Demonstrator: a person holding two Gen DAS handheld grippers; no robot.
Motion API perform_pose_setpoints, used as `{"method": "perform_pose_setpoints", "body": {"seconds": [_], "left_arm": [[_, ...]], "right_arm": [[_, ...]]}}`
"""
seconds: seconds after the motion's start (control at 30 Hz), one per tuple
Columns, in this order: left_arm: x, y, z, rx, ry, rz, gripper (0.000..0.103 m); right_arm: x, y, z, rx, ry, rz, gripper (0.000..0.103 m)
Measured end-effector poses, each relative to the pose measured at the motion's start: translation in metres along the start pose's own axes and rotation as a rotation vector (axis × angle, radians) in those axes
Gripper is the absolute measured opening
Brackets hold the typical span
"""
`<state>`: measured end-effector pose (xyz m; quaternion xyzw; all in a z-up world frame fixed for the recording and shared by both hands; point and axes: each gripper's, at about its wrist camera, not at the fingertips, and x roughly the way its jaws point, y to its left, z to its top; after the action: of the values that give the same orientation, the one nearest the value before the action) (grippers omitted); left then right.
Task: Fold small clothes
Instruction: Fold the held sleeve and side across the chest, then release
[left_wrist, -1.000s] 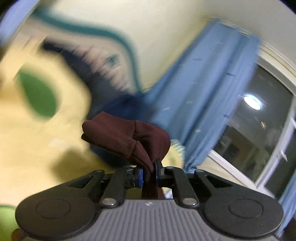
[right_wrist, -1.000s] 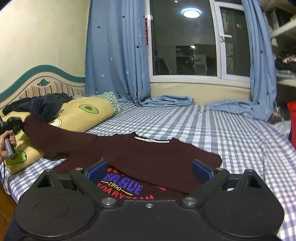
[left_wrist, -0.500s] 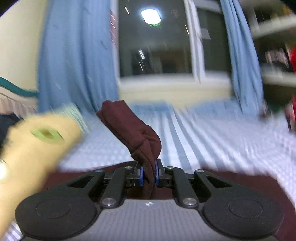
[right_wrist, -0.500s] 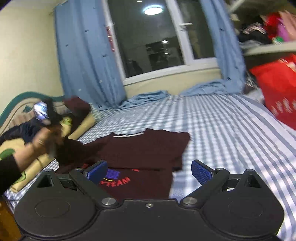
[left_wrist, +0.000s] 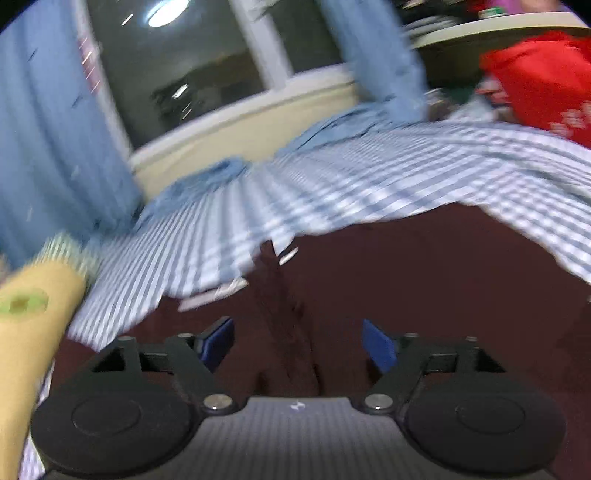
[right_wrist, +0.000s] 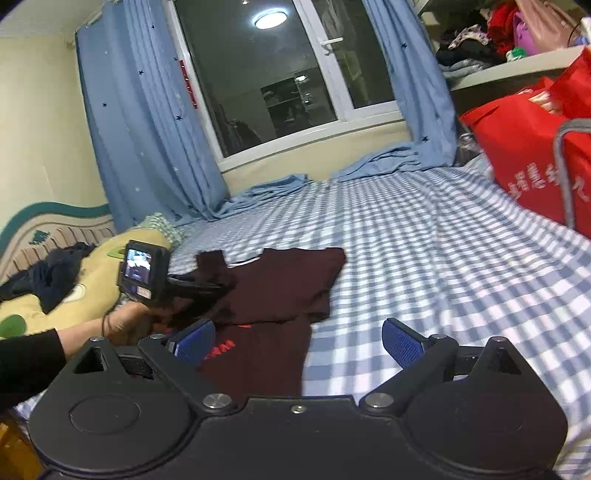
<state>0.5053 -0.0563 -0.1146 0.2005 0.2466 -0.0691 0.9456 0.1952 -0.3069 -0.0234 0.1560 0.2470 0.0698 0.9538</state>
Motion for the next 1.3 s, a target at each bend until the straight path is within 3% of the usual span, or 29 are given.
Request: {"method": "perform_pose_setpoints", "body": {"seconds": [0.1, 0.2, 0.3, 0.4, 0.57, 0.7, 0.77, 0.87, 0.97, 1.03, 1.1, 1.3], "left_arm": [[-0.034, 0.008, -0.003, -0.038, -0.091, -0.084, 0.090], [-0.068, 0.031, -0.015, -0.126, -0.088, -0.108, 0.096], [-0.089, 0.057, -0.037, -0.157, -0.019, -0.049, 0.097], [-0.101, 0.091, -0.067, -0.181, 0.019, 0.008, 0.097], [-0.113, 0.133, -0.105, -0.190, 0.067, 0.106, 0.097], [-0.114, 0.160, -0.126, -0.223, 0.106, 0.172, 0.097], [-0.113, 0.173, -0.138, -0.244, 0.123, 0.193, 0.097], [-0.110, 0.185, -0.155, -0.257, 0.140, 0.218, 0.097], [-0.100, 0.186, -0.162, -0.242, 0.157, 0.244, 0.097], [-0.093, 0.181, -0.162, -0.212, 0.165, 0.253, 0.097], [-0.086, 0.177, -0.159, -0.178, 0.167, 0.267, 0.097], [-0.061, 0.192, -0.144, -0.237, 0.206, 0.364, 0.096]], "right_arm": [[0.018, 0.008, 0.010, 0.005, 0.015, 0.041, 0.097], [0.054, 0.012, 0.026, 0.037, 0.060, 0.114, 0.098], [0.114, 0.015, 0.040, 0.109, 0.172, 0.240, 0.097], [0.186, 0.018, 0.049, 0.188, 0.275, 0.309, 0.094], [0.309, 0.035, 0.056, 0.200, 0.392, 0.323, 0.081], [0.373, 0.041, 0.046, 0.241, 0.415, 0.243, 0.076], [0.389, 0.042, 0.035, 0.221, 0.429, 0.185, 0.072], [0.397, 0.043, 0.029, 0.251, 0.396, 0.242, 0.068], [0.413, 0.056, 0.029, 0.228, 0.398, 0.259, 0.047], [0.419, 0.065, 0.033, 0.178, 0.398, 0.249, 0.021], [0.418, 0.070, 0.041, 0.171, 0.377, 0.242, 0.008], [0.377, 0.091, 0.112, 0.216, 0.179, 0.419, 0.003]]}}
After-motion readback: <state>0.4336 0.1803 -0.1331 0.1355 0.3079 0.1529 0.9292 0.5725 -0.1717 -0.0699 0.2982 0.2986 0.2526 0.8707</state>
